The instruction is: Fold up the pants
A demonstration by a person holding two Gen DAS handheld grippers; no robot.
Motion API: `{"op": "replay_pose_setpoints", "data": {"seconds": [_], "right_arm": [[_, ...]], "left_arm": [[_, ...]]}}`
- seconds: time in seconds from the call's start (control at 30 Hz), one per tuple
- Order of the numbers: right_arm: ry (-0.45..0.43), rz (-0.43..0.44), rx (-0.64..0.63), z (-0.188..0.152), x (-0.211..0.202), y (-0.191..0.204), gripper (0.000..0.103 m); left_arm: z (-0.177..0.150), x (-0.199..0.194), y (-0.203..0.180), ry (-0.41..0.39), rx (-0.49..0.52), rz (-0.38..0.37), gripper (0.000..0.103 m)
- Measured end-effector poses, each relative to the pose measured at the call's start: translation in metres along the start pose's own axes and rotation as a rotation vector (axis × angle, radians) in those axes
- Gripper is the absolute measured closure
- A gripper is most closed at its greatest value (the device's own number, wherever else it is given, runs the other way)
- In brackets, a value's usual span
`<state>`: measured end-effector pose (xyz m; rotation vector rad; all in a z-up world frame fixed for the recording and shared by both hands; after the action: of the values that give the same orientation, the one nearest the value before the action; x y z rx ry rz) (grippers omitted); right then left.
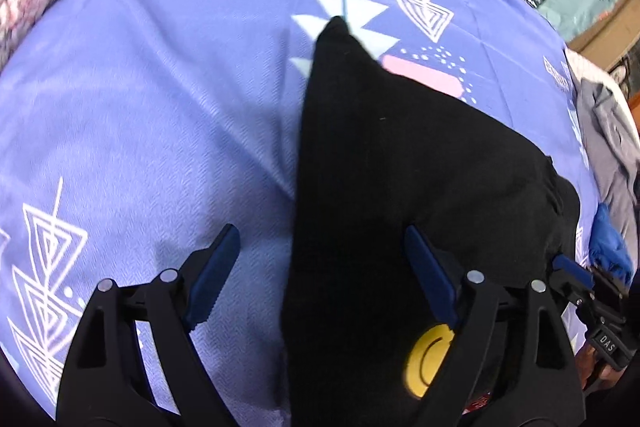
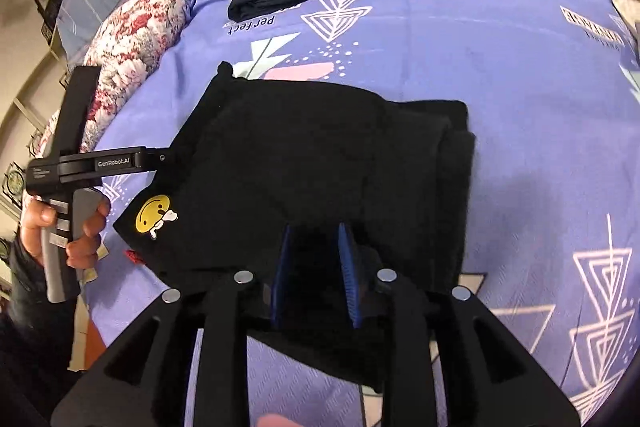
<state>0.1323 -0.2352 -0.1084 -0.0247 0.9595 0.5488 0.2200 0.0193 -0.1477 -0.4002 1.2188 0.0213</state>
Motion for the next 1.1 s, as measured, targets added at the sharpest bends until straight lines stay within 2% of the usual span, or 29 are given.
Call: {"op": "replay_pose_setpoints", "data": {"seconds": [0.13,0.2,0.33,0.5,0.7,0.87,0.97,1.03,1.1], "right_arm": [[-0.017,-0.023,0.010,-0.002,-0.011,0.003,0.075],[-0.034,-0.009,0.016,-0.003,-0.018,0.008,0.068],[-0.064,0.009,-0.006,-0.009,-0.031,0.021,0.060],[-0.043,0.007,0.005,-0.023,-0.028,0.014,0.060],[-0.049,-0.022,0.001,-0.023,-0.035,0.017,0.059],[-0.095,0.021,-0.034,-0.016,-0.043,0.036,0.059],[-0.055,0.027,-0.034,-0.021,-0.032,0.039,0.059],[-0.004,-0.001,-0.001,-0.031,-0.021,0.030,0.059],[0.013,0.014,0.027,-0.038,-0.018,0.024,0.059]], "left_arm": [[-0.002,-0.003,0.001,-0.008,-0.007,0.008,0.018],[-0.004,-0.005,0.000,-0.012,-0.002,0.010,0.018],[-0.010,-0.011,0.002,-0.015,0.002,0.005,0.018],[-0.016,-0.011,0.007,-0.006,-0.007,0.000,0.018],[-0.023,-0.017,0.013,-0.014,0.001,0.021,0.018],[-0.036,-0.031,0.010,-0.030,0.031,0.008,0.018],[-0.046,-0.031,0.014,-0.020,0.029,0.002,0.018],[-0.050,-0.029,0.019,-0.011,0.023,0.000,0.017],[-0.052,-0.027,0.026,-0.002,0.016,0.010,0.015]]}}
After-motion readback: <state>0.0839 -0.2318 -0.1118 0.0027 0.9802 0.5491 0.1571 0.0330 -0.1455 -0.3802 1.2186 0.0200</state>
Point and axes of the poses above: each gripper's, at about its wrist camera, not at the fingertips, and x roughly the way its jaws point, y to its left, z to its top, the point moved 5 cm from there along x, roughly the way its jaws point, and after that the axes turned 14 degrees about -x, right-handed, at the moved point
